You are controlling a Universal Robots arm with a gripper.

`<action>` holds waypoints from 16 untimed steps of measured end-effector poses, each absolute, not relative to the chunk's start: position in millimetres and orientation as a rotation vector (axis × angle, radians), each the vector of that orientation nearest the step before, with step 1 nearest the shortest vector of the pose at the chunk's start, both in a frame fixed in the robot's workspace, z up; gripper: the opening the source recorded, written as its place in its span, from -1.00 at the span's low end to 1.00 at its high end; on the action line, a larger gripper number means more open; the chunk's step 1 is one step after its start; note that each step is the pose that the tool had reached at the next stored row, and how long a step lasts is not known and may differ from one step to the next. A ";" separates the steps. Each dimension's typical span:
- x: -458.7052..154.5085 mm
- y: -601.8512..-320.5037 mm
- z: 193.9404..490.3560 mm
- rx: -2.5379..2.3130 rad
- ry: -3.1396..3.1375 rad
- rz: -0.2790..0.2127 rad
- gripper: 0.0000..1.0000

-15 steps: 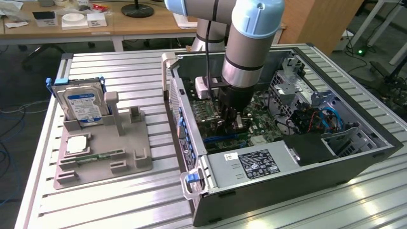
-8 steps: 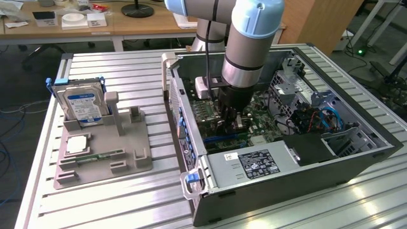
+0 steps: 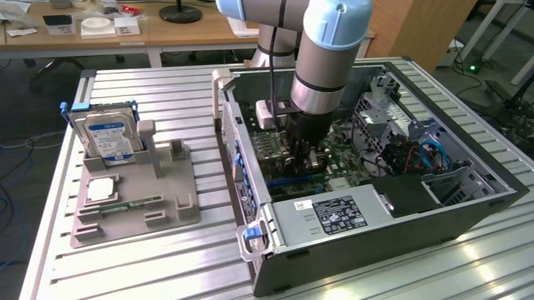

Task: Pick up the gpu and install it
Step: 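Insert the gpu into the slot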

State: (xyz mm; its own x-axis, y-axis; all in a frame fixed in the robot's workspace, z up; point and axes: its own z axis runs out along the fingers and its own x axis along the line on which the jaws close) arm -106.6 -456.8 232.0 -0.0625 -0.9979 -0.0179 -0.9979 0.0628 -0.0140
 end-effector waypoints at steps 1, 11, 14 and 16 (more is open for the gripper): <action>-106.6 -456.8 231.9 -2.135 2.273 0.003 -0.44; -106.5 -456.8 230.0 -2.135 2.273 0.003 -0.44; -106.6 -456.8 229.5 -2.135 2.274 0.003 -0.44; -106.6 -456.8 229.1 -2.135 2.273 0.003 -0.44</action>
State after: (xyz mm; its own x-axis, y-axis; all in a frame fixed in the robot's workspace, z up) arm -106.6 -456.8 229.1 -0.0626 -0.9979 -0.0179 -0.9979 0.0628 -0.0141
